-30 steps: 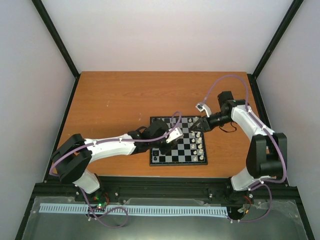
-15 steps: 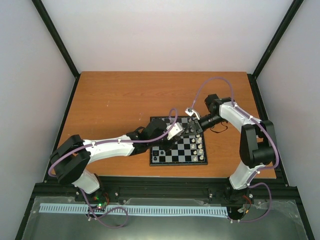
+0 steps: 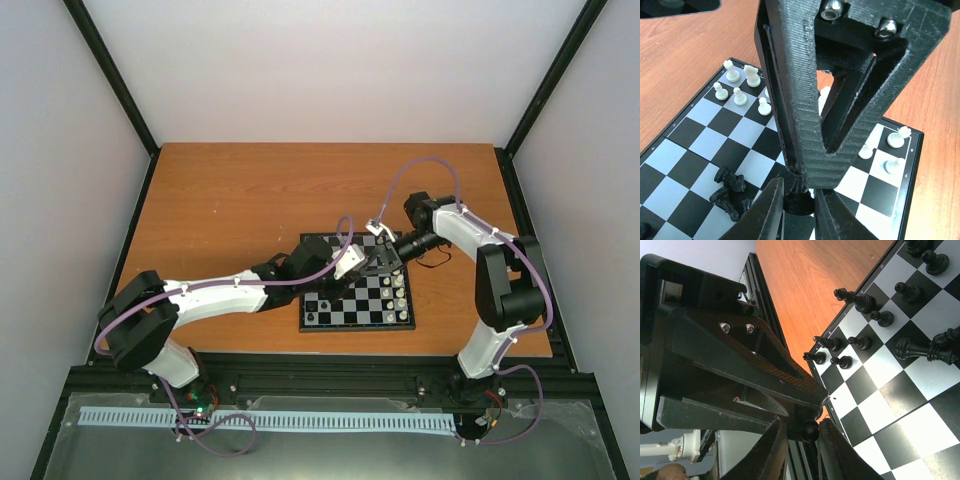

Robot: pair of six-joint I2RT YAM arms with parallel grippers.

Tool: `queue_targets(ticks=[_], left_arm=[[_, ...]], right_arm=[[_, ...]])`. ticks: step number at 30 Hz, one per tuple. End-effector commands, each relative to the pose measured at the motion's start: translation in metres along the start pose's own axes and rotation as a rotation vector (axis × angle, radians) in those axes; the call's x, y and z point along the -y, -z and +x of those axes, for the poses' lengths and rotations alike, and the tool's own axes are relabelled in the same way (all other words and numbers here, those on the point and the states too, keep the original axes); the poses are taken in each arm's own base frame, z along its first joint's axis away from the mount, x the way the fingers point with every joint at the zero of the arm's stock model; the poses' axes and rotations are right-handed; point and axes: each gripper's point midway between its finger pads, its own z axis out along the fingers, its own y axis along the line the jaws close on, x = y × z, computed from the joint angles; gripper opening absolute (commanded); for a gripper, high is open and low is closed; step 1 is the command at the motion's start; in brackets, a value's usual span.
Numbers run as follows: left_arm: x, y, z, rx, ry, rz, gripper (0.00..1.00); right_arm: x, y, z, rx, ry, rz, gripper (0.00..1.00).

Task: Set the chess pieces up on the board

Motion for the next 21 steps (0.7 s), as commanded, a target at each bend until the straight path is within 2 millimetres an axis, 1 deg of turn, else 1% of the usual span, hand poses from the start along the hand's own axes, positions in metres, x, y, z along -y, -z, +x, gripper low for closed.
queue_targets(ticks=[1, 7, 9, 11, 13, 16, 18, 20, 21], left_arm=[[0.004, 0.007, -0.024, 0.085, 0.003, 0.022, 0.18], [0.004, 0.005, -0.023, 0.084, 0.0, 0.027, 0.19], [0.004, 0.005, -0.024, 0.086, 0.007, 0.023, 0.24], [0.004, 0.009, -0.029, 0.091, 0.02, 0.023, 0.37], [0.002, 0.02, -0.04, 0.1, 0.034, 0.007, 0.48], [-0.014, 0.044, -0.06, 0.098, 0.07, -0.093, 0.58], [-0.027, 0.064, -0.073, 0.087, 0.113, -0.172, 0.67], [-0.045, 0.088, -0.091, 0.082, 0.154, -0.268, 0.77], [-0.056, 0.099, -0.096, 0.072, 0.174, -0.321, 0.8]], right_arm=[[-0.005, -0.002, -0.004, 0.01, 0.013, -0.039, 0.15], [-0.006, -0.001, -0.005, 0.014, 0.019, -0.043, 0.07], [-0.005, -0.001, -0.006, 0.014, 0.028, -0.033, 0.06], [-0.004, 0.0, -0.008, 0.015, 0.045, -0.009, 0.05], [-0.002, 0.003, -0.009, 0.018, 0.066, 0.028, 0.05], [0.004, 0.008, -0.012, 0.026, 0.106, 0.119, 0.05], [0.006, 0.011, -0.013, 0.026, 0.145, 0.181, 0.04], [0.006, 0.011, -0.013, 0.011, 0.193, 0.241, 0.05], [0.005, 0.01, -0.013, 0.001, 0.22, 0.272, 0.05]])
